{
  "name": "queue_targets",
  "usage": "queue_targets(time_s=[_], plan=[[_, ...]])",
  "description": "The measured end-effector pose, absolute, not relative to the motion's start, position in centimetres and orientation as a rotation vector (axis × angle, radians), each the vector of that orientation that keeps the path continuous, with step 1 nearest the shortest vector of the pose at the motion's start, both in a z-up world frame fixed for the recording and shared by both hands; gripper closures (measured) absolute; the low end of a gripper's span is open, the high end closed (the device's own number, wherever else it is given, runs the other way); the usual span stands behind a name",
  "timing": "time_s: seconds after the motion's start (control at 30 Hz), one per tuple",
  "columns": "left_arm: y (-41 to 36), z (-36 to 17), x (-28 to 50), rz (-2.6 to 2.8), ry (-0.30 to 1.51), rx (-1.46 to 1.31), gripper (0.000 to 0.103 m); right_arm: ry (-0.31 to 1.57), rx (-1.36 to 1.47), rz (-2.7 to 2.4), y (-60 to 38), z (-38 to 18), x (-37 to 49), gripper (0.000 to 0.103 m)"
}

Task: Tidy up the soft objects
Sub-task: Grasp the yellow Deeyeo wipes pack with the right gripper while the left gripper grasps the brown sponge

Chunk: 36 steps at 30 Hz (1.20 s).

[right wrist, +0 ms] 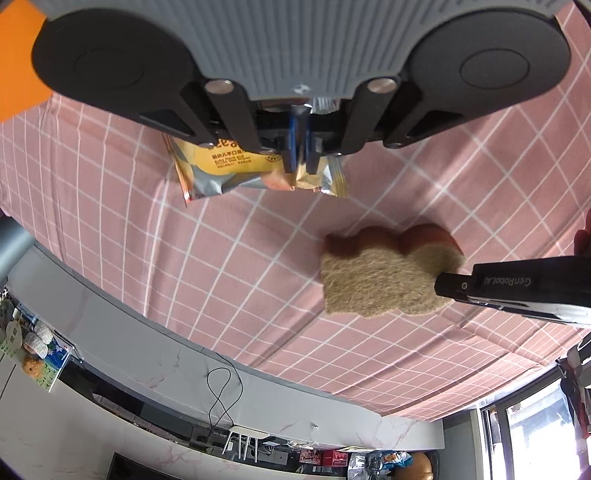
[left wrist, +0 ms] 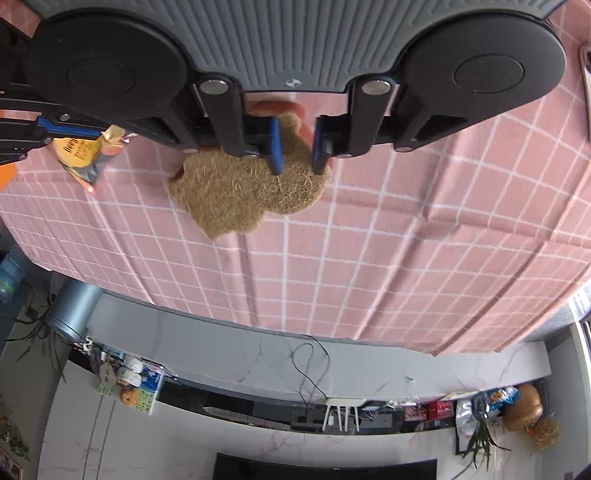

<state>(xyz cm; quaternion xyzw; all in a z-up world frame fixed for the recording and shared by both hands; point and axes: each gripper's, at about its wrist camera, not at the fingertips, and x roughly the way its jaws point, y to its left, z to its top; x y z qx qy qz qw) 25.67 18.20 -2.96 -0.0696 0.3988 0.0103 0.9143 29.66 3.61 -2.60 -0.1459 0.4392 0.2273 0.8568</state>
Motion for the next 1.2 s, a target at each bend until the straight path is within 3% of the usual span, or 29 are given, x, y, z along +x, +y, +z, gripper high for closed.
queue_targets(time_s=[0.33, 0.43, 0.5, 0.57, 0.63, 0.7, 0.77, 0.9, 1.0, 1.2], plan=[[14.9, -2.8, 21.8, -0.139, 0.843, -0.153, 0.096, 0.956, -0.295, 0.429, 0.1, -2.2, 26.1, 0.103], [14.6, -2.4, 21.2, -0.14, 0.828, -0.142, 0.091, 0.961, -0.289, 0.411, -0.9, -1.9, 25.5, 0.102], [14.8, -2.0, 20.8, -0.129, 0.805, -0.135, 0.077, 0.956, -0.267, 0.403, -1.7, -1.6, 25.1, 0.1], [15.0, -1.7, 20.5, -0.11, 0.781, -0.131, 0.055, 0.95, -0.246, 0.389, -2.1, -1.3, 25.0, 0.098], [15.3, -1.2, 20.3, -0.094, 0.756, -0.12, 0.042, 0.944, -0.209, 0.379, -2.4, -0.8, 25.1, 0.087], [15.6, -1.0, 20.2, -0.093, 0.736, -0.108, 0.029, 0.934, -0.181, 0.35, -2.7, -0.4, 25.4, 0.051], [15.8, -0.8, 20.2, -0.096, 0.712, -0.086, 0.014, 0.916, -0.16, 0.31, -2.8, -0.1, 25.8, 0.041], [15.7, -0.9, 21.1, -0.086, 0.689, 0.005, 0.013, 0.927, -0.095, 0.218, -3.4, -0.3, 26.8, 0.014], [15.3, -1.4, 22.4, -0.113, 0.698, 0.048, 0.011, 0.96, -0.038, 0.16, -3.8, -1.0, 27.4, 0.006], [13.8, -3.0, 25.2, -0.147, 0.725, 0.128, 0.011, 1.05, 0.079, 0.101, -4.5, -3.3, 28.7, 0.006]])
